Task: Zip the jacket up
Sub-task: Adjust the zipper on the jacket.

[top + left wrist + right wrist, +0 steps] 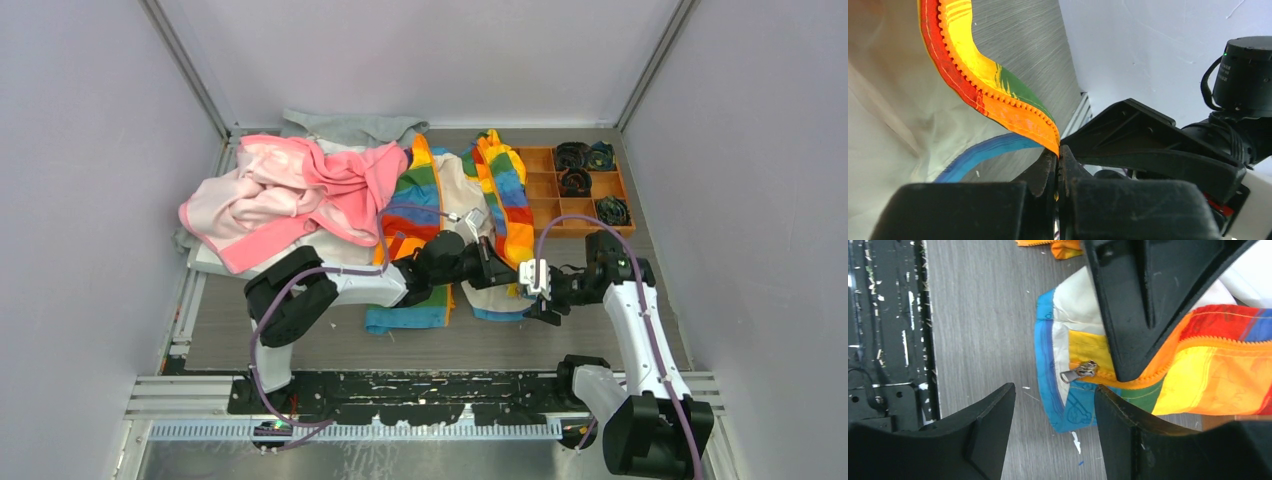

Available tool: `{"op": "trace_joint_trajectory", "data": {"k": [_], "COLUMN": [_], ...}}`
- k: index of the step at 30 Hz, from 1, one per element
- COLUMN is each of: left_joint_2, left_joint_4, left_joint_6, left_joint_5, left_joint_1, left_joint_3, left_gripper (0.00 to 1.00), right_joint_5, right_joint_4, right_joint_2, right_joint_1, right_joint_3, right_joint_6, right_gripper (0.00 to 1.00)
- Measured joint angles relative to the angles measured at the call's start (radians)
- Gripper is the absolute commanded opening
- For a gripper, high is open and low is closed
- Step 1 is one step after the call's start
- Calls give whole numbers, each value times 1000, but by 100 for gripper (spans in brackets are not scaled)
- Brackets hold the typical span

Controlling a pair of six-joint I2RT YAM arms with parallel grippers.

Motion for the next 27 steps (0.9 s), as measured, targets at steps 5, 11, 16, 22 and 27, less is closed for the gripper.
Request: {"op": "trace_joint_trajectory", "data": {"k": [5, 11, 16, 22, 27], "left_joint_2": [8, 30, 37, 37, 37], "left_joint_4": [0, 33, 74, 141, 166], "left_joint_6": [-77, -167, -225, -292, -315], "left_joint_5": [0, -2, -13, -35, -53], "left_joint_1": [0, 0, 0, 0, 0], "left_joint_3": [5, 4, 2, -14, -21], "left_gripper": [0, 0, 0, 0, 0], "right_joint_5": [16, 23, 22, 22, 16], "right_joint_4": [80, 127, 143, 195, 233], "right_joint_2": [-8, -13, -13, -13, -13], "right_joint_1": [0, 0, 0, 1, 1], "right_joint_3": [-11, -29, -37, -45, -42], "right_joint_6": [74, 123, 138, 218, 307], "right_gripper": [64, 61, 55, 50, 47]}}
